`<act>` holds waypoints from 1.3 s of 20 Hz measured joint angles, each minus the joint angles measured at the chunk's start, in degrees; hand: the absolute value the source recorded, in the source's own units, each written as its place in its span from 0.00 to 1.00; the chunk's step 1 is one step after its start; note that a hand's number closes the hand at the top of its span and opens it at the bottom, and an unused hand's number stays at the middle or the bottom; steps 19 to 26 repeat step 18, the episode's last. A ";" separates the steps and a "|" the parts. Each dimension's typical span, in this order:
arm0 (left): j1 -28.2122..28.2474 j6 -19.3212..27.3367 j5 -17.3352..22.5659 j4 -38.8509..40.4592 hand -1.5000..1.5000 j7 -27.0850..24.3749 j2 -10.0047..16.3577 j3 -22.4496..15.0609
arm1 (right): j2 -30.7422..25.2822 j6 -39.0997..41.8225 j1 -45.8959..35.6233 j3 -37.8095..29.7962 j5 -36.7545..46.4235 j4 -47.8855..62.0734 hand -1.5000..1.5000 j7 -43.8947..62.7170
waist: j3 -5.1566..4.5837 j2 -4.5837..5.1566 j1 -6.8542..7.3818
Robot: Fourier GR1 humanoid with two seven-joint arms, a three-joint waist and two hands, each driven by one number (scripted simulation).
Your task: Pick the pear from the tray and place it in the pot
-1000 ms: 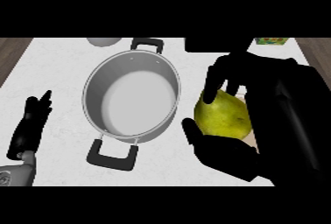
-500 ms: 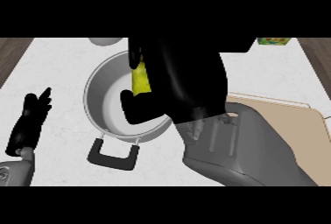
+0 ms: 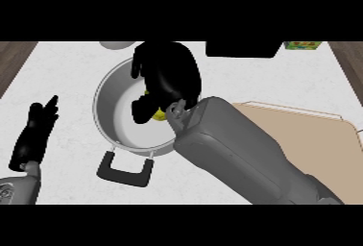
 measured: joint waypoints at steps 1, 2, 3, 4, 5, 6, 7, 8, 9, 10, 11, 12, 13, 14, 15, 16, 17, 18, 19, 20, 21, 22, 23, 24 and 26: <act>0.42 -0.32 0.14 -0.17 0.50 -0.25 0.04 0.05 | 0.04 -2.03 -0.29 0.87 -1.54 1.82 0.00 -0.04 | 0.00 0.02 0.19; 0.73 -0.48 0.21 -0.35 0.50 -0.61 0.19 0.24 | 0.08 -4.14 -0.36 1.67 -3.09 3.47 0.00 -0.67 | 0.00 0.03 0.34; 0.96 -0.94 0.46 -0.64 0.50 -0.65 0.48 0.49 | 0.11 -6.12 -0.24 2.62 -4.45 4.51 0.00 -1.27 | 0.00 0.02 0.33; 0.52 -1.15 0.62 -1.06 0.50 0.14 0.64 0.64 | 0.13 -8.50 -0.17 3.45 -5.75 5.88 0.00 -2.33 | 0.01 0.04 0.42; -0.01 -0.97 0.46 -0.97 0.50 0.57 0.47 0.60 | 0.15 -10.56 -0.14 3.70 -7.31 6.95 0.00 -3.54 | 0.01 0.08 0.44; 0.12 -0.90 0.25 -1.36 0.50 0.74 0.22 0.27 | 0.15 -12.80 0.16 3.30 -8.65 7.74 0.00 -5.09 | 0.02 0.12 0.56; 0.12 -0.65 -0.04 -1.08 0.50 0.44 -0.11 0.06 | 0.17 -14.99 0.18 2.67 -9.95 8.75 0.00 -6.70 | 0.03 0.20 0.63; 0.23 -0.61 -0.16 -0.92 0.50 0.35 -0.27 -0.02 | 0.18 -16.91 0.16 1.89 -11.00 9.04 0.00 -7.95 | 0.03 0.20 0.54; -0.33 -0.60 -0.26 -0.77 0.50 0.92 -0.34 -0.10 | 0.18 -19.41 -0.04 1.48 -12.03 9.25 0.00 -8.67 | 0.04 0.21 0.54; -0.33 -0.43 -0.39 -1.09 0.50 1.37 -0.60 -0.30 | 0.18 -22.15 0.69 1.14 -12.91 9.22 0.00 -10.01 | 0.05 0.20 0.56; -0.41 -0.23 -0.46 -0.98 0.50 1.51 -0.69 -0.18 | 0.19 -24.83 1.11 0.73 -13.40 9.12 0.00 -11.11 | 0.06 0.18 0.46; -0.33 -0.60 -0.13 -1.17 0.50 1.70 -0.41 0.12 | 0.19 -27.00 1.28 0.01 -14.05 9.24 0.00 -12.10 | 0.06 0.15 0.39; -0.33 -0.89 0.03 -1.56 0.50 2.02 -0.07 0.35 | 0.19 -29.24 1.41 -0.72 -14.64 9.32 0.00 -13.08 | 0.06 0.11 0.35; 0.01 -0.70 -0.14 -2.10 0.50 2.42 -0.19 0.27 | 0.20 -31.39 2.24 -1.25 -14.84 8.87 0.00 -14.05 | 0.08 0.03 0.14; 0.22 -0.63 -0.26 -1.65 0.50 1.87 -0.26 0.36 | 0.20 -33.22 2.16 -1.94 -15.23 9.13 0.00 -14.72 | 0.07 0.02 -0.01; 0.34 -0.36 -0.67 -2.03 0.50 2.23 -0.39 0.16 | 0.20 -34.77 2.70 -2.45 -15.21 8.79 0.00 -15.26 | 0.07 -0.04 -0.25; 0.75 -0.24 -0.73 -2.08 0.50 2.02 -0.56 0.22 | -0.21 -35.66 3.65 -3.48 -15.34 7.89 0.00 -16.12 | 0.07 -0.10 -0.55; 1.23 -0.21 -0.69 -2.42 0.50 2.07 -0.70 0.28 | -0.50 -36.49 4.73 -4.28 -15.23 6.84 0.00 -16.49 | 0.07 -0.18 -0.81; 1.23 -0.21 -0.69 -2.42 0.50 2.07 -0.70 0.28 | -0.50 -36.49 4.73 -4.28 -15.23 6.84 0.00 -16.49 | 0.07 -0.18 -0.81; 1.23 -0.21 -0.69 -2.42 0.50 2.07 -0.70 0.28 | -0.50 -36.49 4.73 -4.28 -15.23 6.84 0.00 -16.49 | 0.07 -0.18 -0.81; 1.23 -0.21 -0.69 -2.42 0.50 2.07 -0.70 0.28 | -0.50 -36.49 4.73 -4.28 -15.23 6.84 0.00 -16.49 | 0.07 -0.18 -0.81; 1.23 -0.21 -0.69 -2.42 0.50 2.07 -0.70 0.28 | -0.50 -36.49 4.73 -4.28 -15.23 6.84 0.00 -16.49 | 0.07 -0.18 -0.81; 1.23 -0.21 -0.69 -2.42 0.50 2.07 -0.70 0.28 | -0.50 -36.49 4.73 -4.28 -15.23 6.84 0.00 -16.49 | 0.07 -0.18 -0.81; 1.23 -0.21 -0.69 -2.42 0.50 2.07 -0.70 0.28 | -0.50 -36.49 4.73 -4.28 -15.23 6.84 0.00 -16.49 | 0.07 -0.18 -0.81; 1.23 -0.21 -0.69 -2.42 0.50 2.07 -0.70 0.28 | -0.50 -36.49 4.73 -4.28 -15.23 6.84 0.00 -16.49 | 0.07 -0.18 -0.81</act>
